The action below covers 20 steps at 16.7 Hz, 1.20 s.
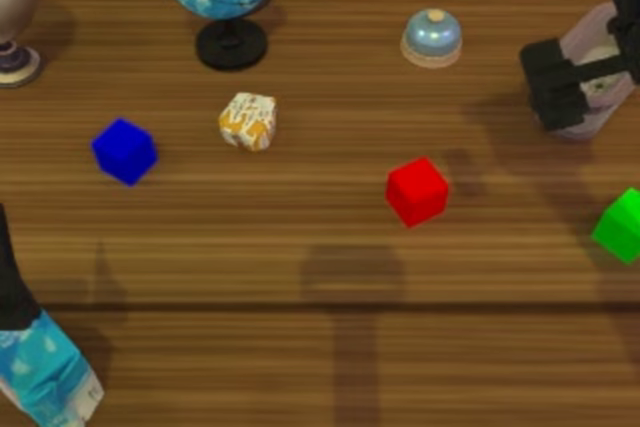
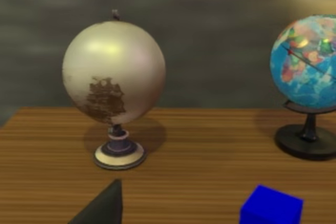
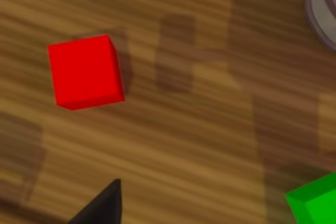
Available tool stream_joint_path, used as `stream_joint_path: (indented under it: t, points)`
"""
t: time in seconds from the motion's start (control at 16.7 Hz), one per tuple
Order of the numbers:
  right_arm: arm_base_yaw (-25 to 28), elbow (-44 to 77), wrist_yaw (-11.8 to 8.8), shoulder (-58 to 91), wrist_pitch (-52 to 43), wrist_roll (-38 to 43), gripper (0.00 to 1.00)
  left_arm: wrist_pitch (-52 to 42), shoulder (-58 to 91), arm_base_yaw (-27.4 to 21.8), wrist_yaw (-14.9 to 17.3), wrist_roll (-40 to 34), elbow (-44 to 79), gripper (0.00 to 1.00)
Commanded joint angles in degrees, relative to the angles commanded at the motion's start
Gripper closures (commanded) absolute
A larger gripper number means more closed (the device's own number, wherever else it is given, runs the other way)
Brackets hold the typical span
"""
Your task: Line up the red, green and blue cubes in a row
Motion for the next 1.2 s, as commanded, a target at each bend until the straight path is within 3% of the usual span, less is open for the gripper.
stream_joint_path:
  t: [0.3, 0.6, 1.2]
  points:
    - [6.0, 24.0, 0.0, 27.8, -15.8, 0.3, 0.0, 0.0, 0.0, 0.0, 0.0, 0.0, 0.0, 0.0]
    - [10.0, 41.8, -0.1, 44.4, -25.2, 0.6, 0.0, 0.0, 0.0, 0.0, 0.0, 0.0, 0.0, 0.0]
    - [11.0, 45.9, -0.1, 49.3, -26.6, 0.5, 0.0, 0.0, 0.0, 0.0, 0.0, 0.0, 0.0, 0.0]
